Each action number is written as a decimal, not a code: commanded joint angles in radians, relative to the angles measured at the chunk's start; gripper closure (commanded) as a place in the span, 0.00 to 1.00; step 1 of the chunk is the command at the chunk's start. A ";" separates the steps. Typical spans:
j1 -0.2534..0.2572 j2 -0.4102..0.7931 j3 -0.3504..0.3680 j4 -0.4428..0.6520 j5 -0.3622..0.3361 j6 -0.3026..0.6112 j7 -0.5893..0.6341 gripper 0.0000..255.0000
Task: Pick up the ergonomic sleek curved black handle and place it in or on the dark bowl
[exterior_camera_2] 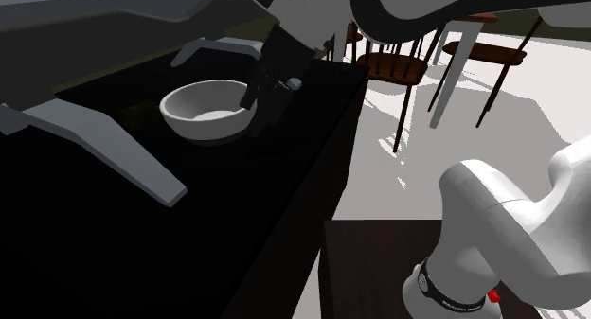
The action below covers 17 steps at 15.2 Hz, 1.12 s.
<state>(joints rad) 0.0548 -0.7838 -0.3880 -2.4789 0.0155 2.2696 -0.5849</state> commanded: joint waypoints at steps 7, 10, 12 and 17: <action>0.043 0.051 -0.047 -0.031 0.022 0.140 -0.055 0.00; 0.050 0.067 -0.052 -0.038 0.026 0.163 -0.058 0.00; 0.050 0.068 -0.052 -0.038 0.026 0.163 -0.058 0.00; 0.050 0.067 -0.052 -0.038 0.026 0.163 -0.058 1.00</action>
<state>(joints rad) 0.1052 -0.7164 -0.4402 -2.5166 0.0417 2.4327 -0.6431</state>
